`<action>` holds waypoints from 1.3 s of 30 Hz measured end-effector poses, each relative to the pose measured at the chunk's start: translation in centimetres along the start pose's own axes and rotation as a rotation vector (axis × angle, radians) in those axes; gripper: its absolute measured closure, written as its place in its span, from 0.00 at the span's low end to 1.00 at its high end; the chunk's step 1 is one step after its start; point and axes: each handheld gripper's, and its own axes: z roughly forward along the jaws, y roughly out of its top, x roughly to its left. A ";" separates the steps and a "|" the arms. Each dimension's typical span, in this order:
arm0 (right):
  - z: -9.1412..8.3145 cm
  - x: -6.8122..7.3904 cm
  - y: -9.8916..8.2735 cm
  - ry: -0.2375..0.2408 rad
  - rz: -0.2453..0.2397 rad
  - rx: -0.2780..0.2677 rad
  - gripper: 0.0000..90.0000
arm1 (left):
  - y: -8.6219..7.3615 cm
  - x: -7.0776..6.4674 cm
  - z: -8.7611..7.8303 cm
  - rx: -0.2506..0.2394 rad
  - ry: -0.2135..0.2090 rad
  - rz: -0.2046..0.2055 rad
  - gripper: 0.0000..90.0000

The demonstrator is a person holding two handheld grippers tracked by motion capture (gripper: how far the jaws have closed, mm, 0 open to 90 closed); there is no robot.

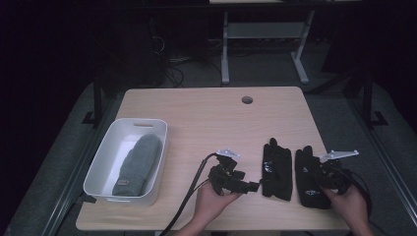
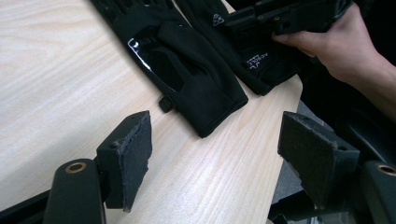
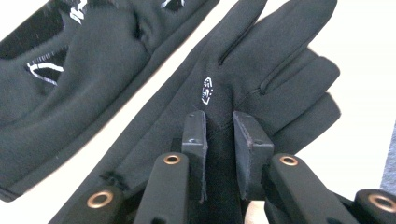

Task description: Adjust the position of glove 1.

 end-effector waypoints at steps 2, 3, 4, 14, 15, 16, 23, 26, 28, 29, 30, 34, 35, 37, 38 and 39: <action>-0.5 0.0 0.2 0.000 0.003 -0.026 0.84 | 0.1 0.1 -0.2 -0.005 0.003 -0.002 0.29; -0.8 0.0 0.3 0.012 0.004 -0.041 0.84 | 0.1 0.1 -0.3 -0.010 0.003 -0.006 0.29; -1.1 0.1 0.5 0.018 0.009 -0.045 0.84 | 0.1 0.2 -0.4 -0.011 0.005 -0.004 0.29; -2.4 2.7 2.6 0.065 -0.025 -0.065 0.84 | 0.1 0.0 -0.7 -0.013 0.007 0.001 0.29; -2.3 2.8 2.8 0.074 -0.028 -0.064 0.84 | 0.1 0.0 -0.8 -0.014 0.007 0.001 0.29; -2.2 3.0 3.1 0.079 -0.036 -0.066 0.84 | 0.1 0.1 -0.8 -0.015 0.007 0.001 0.29; -1.0 4.5 5.2 0.112 -0.044 -0.057 0.84 | 0.1 0.2 -1.1 -0.017 0.009 -0.001 0.29; -0.6 5.0 6.0 0.127 -0.040 -0.052 0.84 | 0.0 0.3 -1.2 -0.017 0.011 0.000 0.29; -0.2 5.1 6.4 0.127 -0.033 -0.048 0.84 | 0.0 0.3 -1.2 -0.018 0.012 -0.001 0.29; -0.1 5.1 6.5 0.132 -0.026 -0.048 0.84 | 0.0 0.3 -1.3 -0.017 0.012 0.000 0.29; 0.1 5.0 6.7 0.133 -0.023 -0.051 0.84 | -0.1 0.3 -1.3 -0.017 0.014 -0.001 0.29; 0.9 4.7 6.9 0.139 0.023 -0.049 0.84 | -0.2 0.4 -1.4 -0.015 0.014 -0.003 0.29; 1.0 4.6 6.9 0.142 0.037 -0.050 0.84 | -0.2 0.5 -1.4 -0.016 0.014 -0.003 0.29; 1.3 4.5 6.9 0.153 0.058 -0.052 0.83 | -0.3 0.6 -1.4 -0.014 0.015 -0.006 0.29; 1.4 4.6 7.0 0.156 0.072 -0.052 0.83 | -0.3 0.6 -1.3 -0.012 0.014 -0.005 0.29; 1.6 4.5 7.0 0.159 0.067 -0.057 0.83 | -0.3 0.6 -1.3 -0.012 0.013 -0.005 0.29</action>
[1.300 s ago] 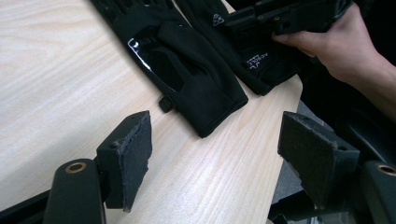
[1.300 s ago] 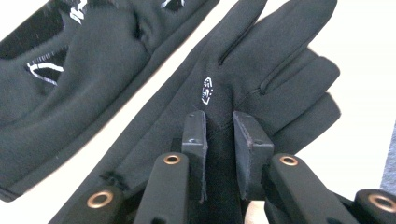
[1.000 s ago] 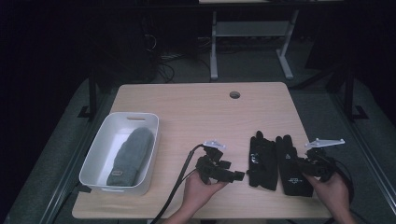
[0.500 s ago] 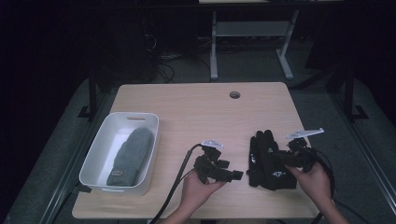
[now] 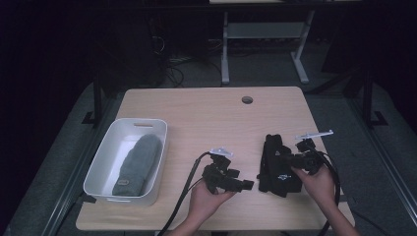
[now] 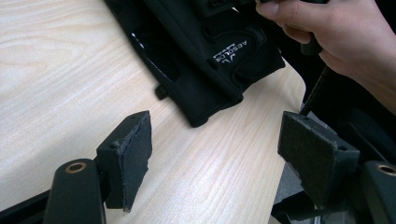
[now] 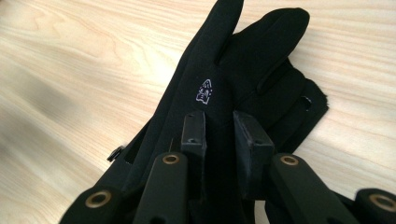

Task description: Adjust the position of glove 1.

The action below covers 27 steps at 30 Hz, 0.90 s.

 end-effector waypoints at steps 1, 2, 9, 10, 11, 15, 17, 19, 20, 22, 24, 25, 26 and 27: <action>0.1 0.1 0.0 0.003 0.013 0.001 0.83 | 0.0 0.0 0.1 0.000 -0.001 -0.002 0.29; 0.1 0.1 0.0 0.010 0.020 0.002 0.83 | 0.0 0.0 0.1 0.000 -0.003 -0.002 0.29; -1.5 0.5 0.5 0.011 0.043 -0.043 0.83 | 0.0 -0.1 0.2 -0.002 -0.008 0.005 0.29; -1.7 0.5 0.6 0.008 0.049 -0.049 0.83 | 0.0 -0.2 0.2 -0.003 -0.010 0.005 0.29; -1.8 0.6 0.7 0.009 0.056 -0.065 0.83 | 0.0 -0.2 0.2 -0.001 -0.011 0.004 0.29; -1.0 0.7 1.1 0.019 0.088 -0.080 0.83 | 0.0 -0.3 0.3 0.005 -0.009 0.010 0.29; -0.3 0.8 1.1 0.006 0.090 -0.075 0.82 | -0.1 -0.2 0.3 0.004 -0.010 0.006 0.29; 0.3 0.7 0.9 0.006 0.118 -0.060 0.80 | 0.0 -0.1 0.3 0.004 -0.010 0.000 0.29; 0.6 0.6 0.8 0.001 0.120 -0.051 0.78 | 0.0 -0.1 0.3 0.002 -0.009 -0.001 0.29; 1.1 0.5 0.6 0.004 0.123 -0.034 0.70 | 0.0 0.0 0.5 0.006 -0.006 -0.001 0.29; 1.0 0.5 0.4 0.005 0.125 -0.026 0.68 | 0.0 0.0 0.8 0.011 -0.005 -0.004 0.29; 0.9 0.4 0.3 0.009 0.120 -0.030 0.66 | 0.0 0.0 1.0 0.016 -0.004 -0.005 0.29; 0.6 0.3 0.3 0.013 0.125 -0.033 0.65 | 0.0 0.0 1.1 0.016 -0.004 -0.008 0.29; 0.5 0.2 0.3 0.013 0.118 -0.037 0.65 | 0.1 0.0 1.3 0.019 -0.005 -0.006 0.29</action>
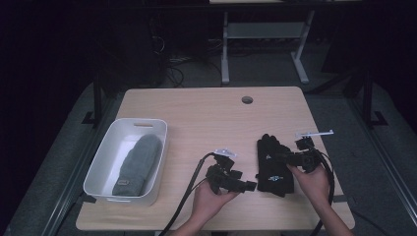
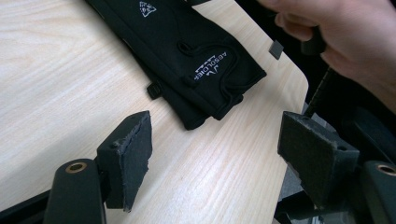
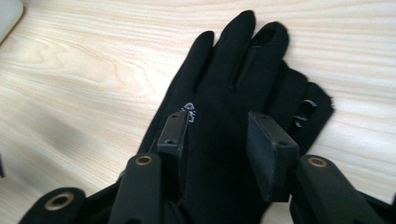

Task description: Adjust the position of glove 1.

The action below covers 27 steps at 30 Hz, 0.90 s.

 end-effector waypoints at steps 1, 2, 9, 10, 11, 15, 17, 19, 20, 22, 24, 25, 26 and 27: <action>-0.2 -0.2 0.0 -0.006 -0.013 -0.004 0.65 | 0.0 0.0 0.2 0.001 0.001 -0.002 0.29; -0.5 -0.2 -0.1 -0.007 0.006 0.002 0.65 | 0.1 0.0 0.4 0.002 0.003 -0.003 0.29; -1.4 -1.4 -1.3 -0.014 -0.014 0.003 0.72 | 0.0 0.3 2.1 0.029 -0.003 -0.031 0.29; -1.4 -1.4 -1.5 -0.010 -0.023 0.004 0.74 | 0.1 0.5 2.4 0.033 -0.002 -0.029 0.29; -1.5 -1.4 -1.7 -0.010 -0.029 0.007 0.76 | 0.1 0.6 2.6 0.040 0.001 -0.030 0.29; -1.7 -1.6 -2.5 -0.015 -0.051 0.017 0.80 | 0.1 0.8 3.4 0.039 -0.001 -0.051 0.29; -1.8 -1.7 -2.8 -0.022 -0.048 0.018 0.82 | 0.1 0.9 3.7 0.045 -0.007 -0.058 0.29; -1.9 -2.0 -3.1 -0.021 -0.049 0.009 0.82 | 0.1 1.1 4.1 0.046 -0.015 -0.073 0.29; -2.0 -2.1 -3.2 -0.018 -0.042 0.005 0.83 | 0.1 1.2 4.2 0.044 -0.016 -0.082 0.29; -2.2 -2.3 -3.5 -0.022 -0.061 0.001 0.85 | 0.2 1.4 4.5 0.040 -0.022 -0.094 0.29; -2.4 -2.3 -3.8 -0.023 -0.051 0.011 0.86 | 0.2 1.4 4.9 0.039 -0.030 -0.101 0.29; -2.4 -2.5 -4.0 -0.027 -0.059 0.012 0.88 | 0.2 1.4 5.1 0.040 -0.032 -0.106 0.29; -2.5 -2.6 -4.2 -0.024 -0.057 0.012 0.88 | 0.3 1.5 5.2 0.044 -0.034 -0.107 0.29; -2.5 -2.6 -4.4 -0.024 -0.051 0.014 0.89 | 0.3 1.5 5.4 0.045 -0.036 -0.111 0.29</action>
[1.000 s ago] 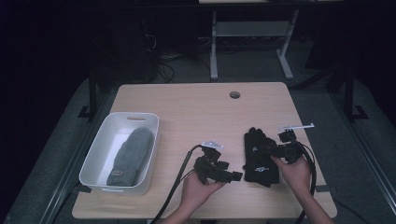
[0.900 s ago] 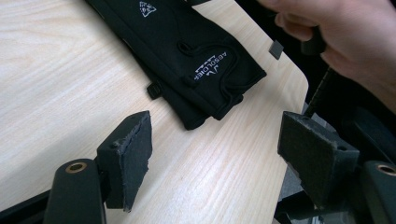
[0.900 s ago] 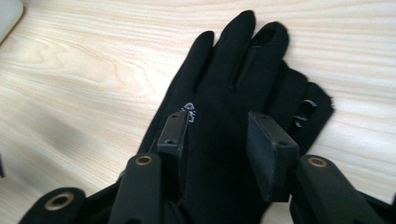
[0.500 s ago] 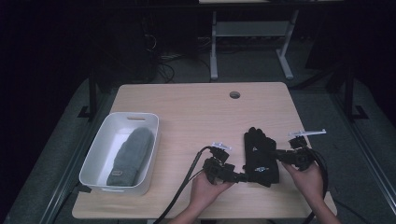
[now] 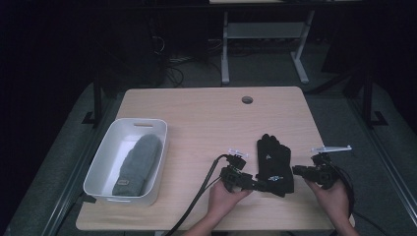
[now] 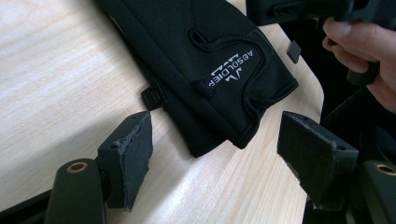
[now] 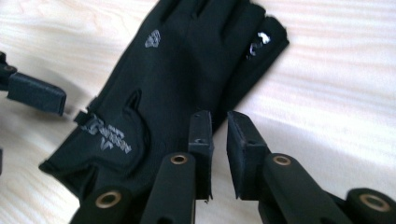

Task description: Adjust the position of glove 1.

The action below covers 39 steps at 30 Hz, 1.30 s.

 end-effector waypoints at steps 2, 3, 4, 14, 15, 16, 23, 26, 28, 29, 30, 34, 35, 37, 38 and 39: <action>-0.1 0.0 -0.5 -0.009 -0.004 0.002 0.96 | 0.1 0.1 0.3 0.005 -0.002 -0.002 0.29; -0.2 0.0 -0.7 -0.007 0.001 0.011 0.97 | 0.1 0.1 0.5 0.008 -0.006 -0.005 0.30; -0.1 -0.1 -0.9 -0.005 -0.004 0.018 0.98 | 0.1 0.1 0.6 0.012 -0.008 -0.009 0.30; -0.2 0.9 -1.9 0.049 -0.035 0.041 0.99 | 0.4 0.1 1.7 0.014 -0.052 -0.045 0.34; -0.3 1.2 -1.9 0.056 -0.042 0.043 0.99 | 0.4 0.1 1.7 0.015 -0.053 -0.042 0.35; -0.4 1.4 -1.9 0.064 -0.050 0.046 0.99 | 0.4 0.1 1.7 0.023 -0.053 -0.037 0.35; 0.0 2.8 -2.0 0.142 -0.070 0.074 0.99 | 0.5 0.1 1.6 0.009 -0.009 -0.031 0.40; 0.0 2.8 -1.8 0.123 -0.090 0.070 0.86 | 0.5 0.2 1.5 0.009 0.028 -0.018 0.50; -0.1 2.4 -1.6 0.112 -0.081 0.062 0.76 | 0.5 0.1 1.5 0.016 0.051 -0.003 0.56; -0.1 2.2 -1.6 0.110 -0.076 0.056 0.72 | 0.5 0.1 1.5 0.022 0.063 0.004 0.58; -0.2 2.0 -1.5 0.102 -0.068 0.048 0.67 | 0.5 -0.1 1.5 0.024 0.077 0.018 0.61; -0.3 0.7 -0.9 0.090 -0.040 0.003 0.58 | 0.7 -0.3 1.6 0.035 0.100 0.037 0.66; -0.3 0.5 -0.8 0.096 -0.023 -0.002 0.57 | 0.7 -0.3 1.7 0.034 0.103 0.036 0.68; -0.3 0.2 -0.5 0.092 -0.010 -0.024 0.53 | 0.7 -0.3 1.7 0.034 0.108 0.039 0.70; -0.1 -0.1 -0.1 0.090 0.005 -0.033 0.51 | 0.7 -0.3 1.7 0.035 0.109 0.041 0.71; 0.0 -0.2 0.1 0.088 0.008 -0.035 0.49 | 0.8 -0.3 1.7 0.039 0.111 0.044 0.73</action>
